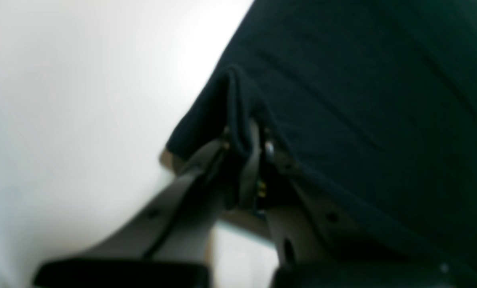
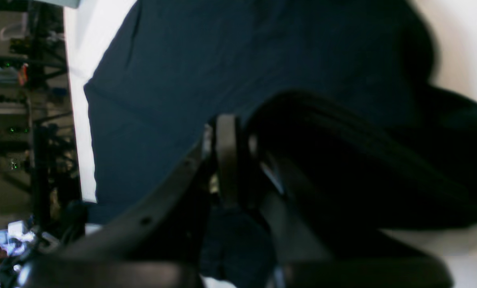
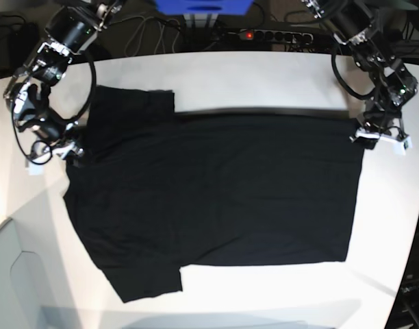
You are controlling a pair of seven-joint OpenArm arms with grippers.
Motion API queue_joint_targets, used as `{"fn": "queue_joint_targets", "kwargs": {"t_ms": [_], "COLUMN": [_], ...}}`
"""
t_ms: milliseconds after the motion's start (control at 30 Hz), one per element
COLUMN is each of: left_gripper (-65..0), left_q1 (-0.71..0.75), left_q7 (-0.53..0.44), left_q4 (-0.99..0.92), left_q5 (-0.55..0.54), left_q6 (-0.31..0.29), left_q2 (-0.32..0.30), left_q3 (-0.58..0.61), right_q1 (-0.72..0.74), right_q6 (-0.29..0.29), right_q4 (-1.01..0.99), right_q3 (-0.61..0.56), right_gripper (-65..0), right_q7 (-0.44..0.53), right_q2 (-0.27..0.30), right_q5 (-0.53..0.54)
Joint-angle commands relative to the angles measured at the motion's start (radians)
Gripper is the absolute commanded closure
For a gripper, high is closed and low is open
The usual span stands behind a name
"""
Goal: Fold the T-shirt properly
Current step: 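Lower the shirt edge and hold it with both grippers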
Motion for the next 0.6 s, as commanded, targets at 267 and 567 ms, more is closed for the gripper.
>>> {"fn": "queue_joint_targets", "kwargs": {"t_ms": [267, 567], "left_gripper": [0.0, 0.0], "left_q1": [-0.014, -0.016], "left_q7": [-0.153, -0.148], "left_q4": [-0.070, 0.036], "left_q5": [0.052, 0.042], "left_q6": [0.002, -0.004], "left_q2": [-0.016, 0.016], "left_q3": [-0.001, -0.065], "right_q1": [0.008, 0.016], "right_q6": [-0.012, -0.012], "right_q4": [-0.102, -0.096], "right_q3": [-0.084, -0.030], "right_gripper": [0.0, 0.0], "right_q7": [0.135, 0.136], "right_q2": [0.023, 0.042], "right_q5": [0.022, 0.024]}}
